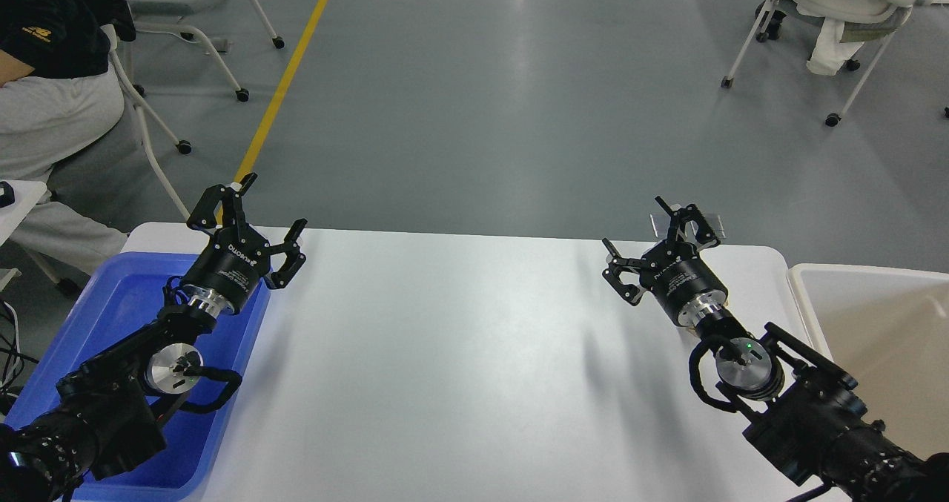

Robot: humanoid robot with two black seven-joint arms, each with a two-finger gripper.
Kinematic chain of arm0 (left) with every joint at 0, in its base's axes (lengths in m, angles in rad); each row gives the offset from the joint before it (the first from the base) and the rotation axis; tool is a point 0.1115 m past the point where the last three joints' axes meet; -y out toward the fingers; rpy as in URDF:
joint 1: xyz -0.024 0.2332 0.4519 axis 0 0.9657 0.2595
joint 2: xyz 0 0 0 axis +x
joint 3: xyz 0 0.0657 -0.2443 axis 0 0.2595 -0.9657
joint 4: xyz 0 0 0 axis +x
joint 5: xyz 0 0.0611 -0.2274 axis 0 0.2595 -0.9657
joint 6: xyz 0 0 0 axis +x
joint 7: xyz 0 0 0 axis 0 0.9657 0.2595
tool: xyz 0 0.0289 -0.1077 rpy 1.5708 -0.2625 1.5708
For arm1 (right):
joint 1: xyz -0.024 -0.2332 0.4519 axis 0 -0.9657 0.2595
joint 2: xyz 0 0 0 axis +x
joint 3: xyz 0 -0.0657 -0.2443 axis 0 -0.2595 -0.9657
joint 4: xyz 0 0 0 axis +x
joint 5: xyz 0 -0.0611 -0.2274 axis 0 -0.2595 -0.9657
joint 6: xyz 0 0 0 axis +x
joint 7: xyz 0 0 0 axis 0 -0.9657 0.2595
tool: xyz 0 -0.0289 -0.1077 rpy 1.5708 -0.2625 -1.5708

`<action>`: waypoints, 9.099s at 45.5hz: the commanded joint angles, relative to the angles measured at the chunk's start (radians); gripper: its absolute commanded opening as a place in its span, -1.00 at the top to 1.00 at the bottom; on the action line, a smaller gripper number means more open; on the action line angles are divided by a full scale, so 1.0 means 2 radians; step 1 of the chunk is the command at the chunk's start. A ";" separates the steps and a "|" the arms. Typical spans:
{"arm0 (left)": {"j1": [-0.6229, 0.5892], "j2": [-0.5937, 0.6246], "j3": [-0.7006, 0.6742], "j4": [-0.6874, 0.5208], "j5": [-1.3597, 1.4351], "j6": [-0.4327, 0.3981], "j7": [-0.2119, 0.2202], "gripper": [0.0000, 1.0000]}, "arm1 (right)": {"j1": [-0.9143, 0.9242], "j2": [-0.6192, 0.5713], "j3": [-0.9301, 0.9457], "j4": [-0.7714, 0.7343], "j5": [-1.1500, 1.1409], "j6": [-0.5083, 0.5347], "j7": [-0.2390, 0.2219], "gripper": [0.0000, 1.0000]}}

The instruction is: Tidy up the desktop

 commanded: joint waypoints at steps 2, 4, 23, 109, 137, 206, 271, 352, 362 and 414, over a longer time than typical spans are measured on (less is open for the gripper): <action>0.000 0.000 0.000 0.000 0.000 0.000 0.000 -1.00 | 0.001 -0.016 -0.007 0.019 -0.017 0.001 -0.002 -1.00; 0.000 0.000 0.000 0.000 0.000 0.000 0.000 -1.00 | 0.001 -0.025 -0.013 0.031 -0.019 -0.001 -0.002 -1.00; 0.000 0.000 0.000 0.000 0.000 0.000 0.000 -1.00 | -0.002 -0.173 -0.073 0.165 -0.076 0.001 -0.003 -1.00; -0.001 0.000 0.000 0.000 0.000 0.000 0.001 -1.00 | 0.131 -0.033 -0.676 -0.173 -0.563 -0.368 0.029 -1.00; -0.001 0.000 0.000 0.000 0.000 0.000 0.001 -1.00 | 0.087 0.010 -0.719 -0.241 -0.559 -0.360 0.027 -1.00; -0.001 0.000 0.000 0.000 0.000 0.000 0.001 -1.00 | 0.079 -0.006 -0.710 -0.239 -0.464 -0.353 0.056 1.00; -0.001 0.000 0.000 0.000 0.000 0.000 0.001 -1.00 | 0.118 -0.323 -0.246 0.100 0.103 -0.218 -0.043 1.00; -0.001 0.000 0.000 0.000 0.000 0.000 0.001 -1.00 | -0.022 -0.149 -0.221 -0.237 0.168 -0.285 -0.142 -1.00; -0.001 0.000 0.000 0.000 0.000 0.000 0.001 -1.00 | -0.021 -0.149 -0.229 -0.235 0.167 -0.286 -0.143 -1.00; -0.001 0.000 0.000 0.000 0.000 0.000 0.001 -1.00 | 0.092 -0.208 -0.063 0.083 0.166 -0.153 -0.144 -1.00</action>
